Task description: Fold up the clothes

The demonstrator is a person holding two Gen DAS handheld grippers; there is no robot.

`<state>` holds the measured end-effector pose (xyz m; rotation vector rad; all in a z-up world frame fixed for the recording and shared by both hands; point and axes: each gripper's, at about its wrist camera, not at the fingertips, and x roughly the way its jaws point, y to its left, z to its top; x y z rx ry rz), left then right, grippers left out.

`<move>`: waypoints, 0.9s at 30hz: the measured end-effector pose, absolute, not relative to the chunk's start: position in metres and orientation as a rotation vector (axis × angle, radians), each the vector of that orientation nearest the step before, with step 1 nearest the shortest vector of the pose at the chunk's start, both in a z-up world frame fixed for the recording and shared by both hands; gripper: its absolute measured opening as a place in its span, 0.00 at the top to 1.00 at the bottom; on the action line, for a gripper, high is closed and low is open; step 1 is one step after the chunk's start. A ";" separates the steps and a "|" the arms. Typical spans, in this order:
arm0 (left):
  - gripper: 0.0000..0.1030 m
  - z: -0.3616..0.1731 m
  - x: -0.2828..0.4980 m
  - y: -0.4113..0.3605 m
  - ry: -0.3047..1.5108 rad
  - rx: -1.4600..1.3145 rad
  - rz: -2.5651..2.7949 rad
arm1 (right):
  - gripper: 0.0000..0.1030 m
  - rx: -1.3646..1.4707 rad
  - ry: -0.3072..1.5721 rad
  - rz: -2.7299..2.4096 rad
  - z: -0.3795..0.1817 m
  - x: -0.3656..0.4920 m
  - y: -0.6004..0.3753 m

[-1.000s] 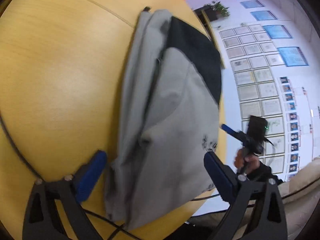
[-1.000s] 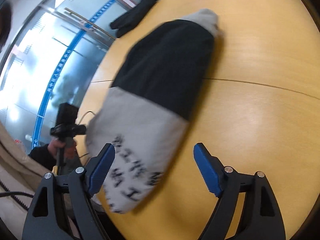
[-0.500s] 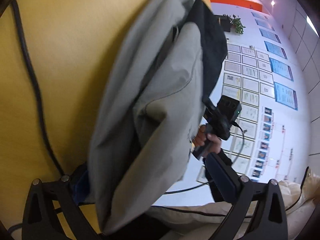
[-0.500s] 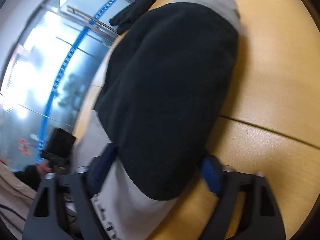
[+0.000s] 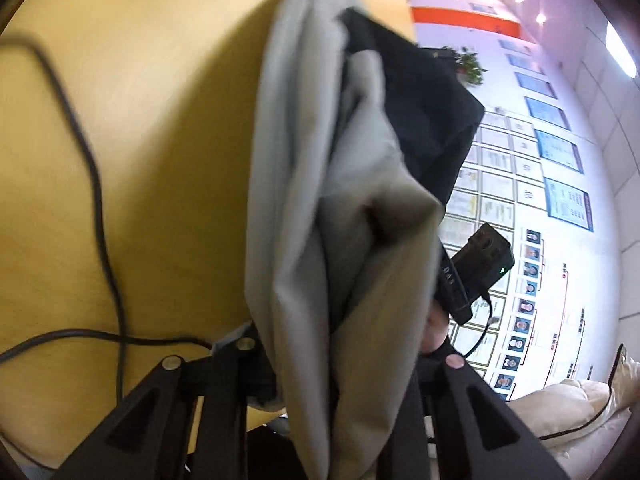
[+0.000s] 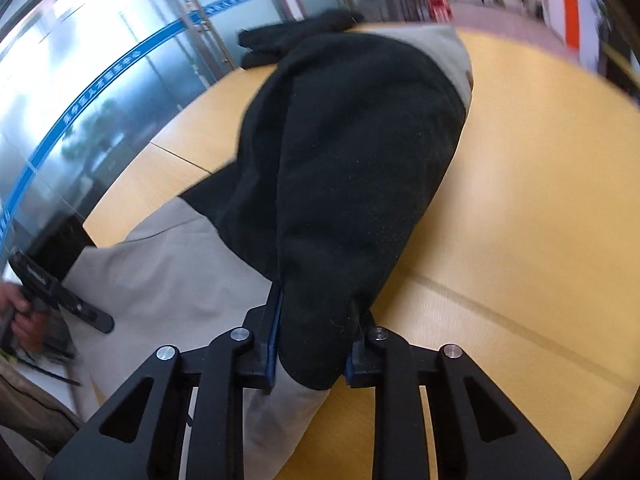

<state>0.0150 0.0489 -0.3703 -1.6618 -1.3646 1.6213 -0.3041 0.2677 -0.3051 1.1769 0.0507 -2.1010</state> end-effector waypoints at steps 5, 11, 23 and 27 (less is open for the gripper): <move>0.79 -0.308 -0.008 0.005 -1.306 -1.511 1.782 | 0.82 1.071 0.027 -2.133 -0.257 -0.322 0.228; 0.79 -0.242 -0.049 -0.101 -1.161 -1.396 1.993 | 0.81 0.927 -0.042 -2.130 -0.216 -0.369 0.137; 0.80 -0.296 -0.188 -0.388 -0.940 -1.528 2.092 | 0.81 0.990 -0.085 -2.083 -0.319 -0.537 -0.142; 0.82 -0.333 -0.212 -0.416 -0.923 -1.494 1.979 | 0.81 1.062 -0.021 -2.127 -0.346 -0.567 -0.170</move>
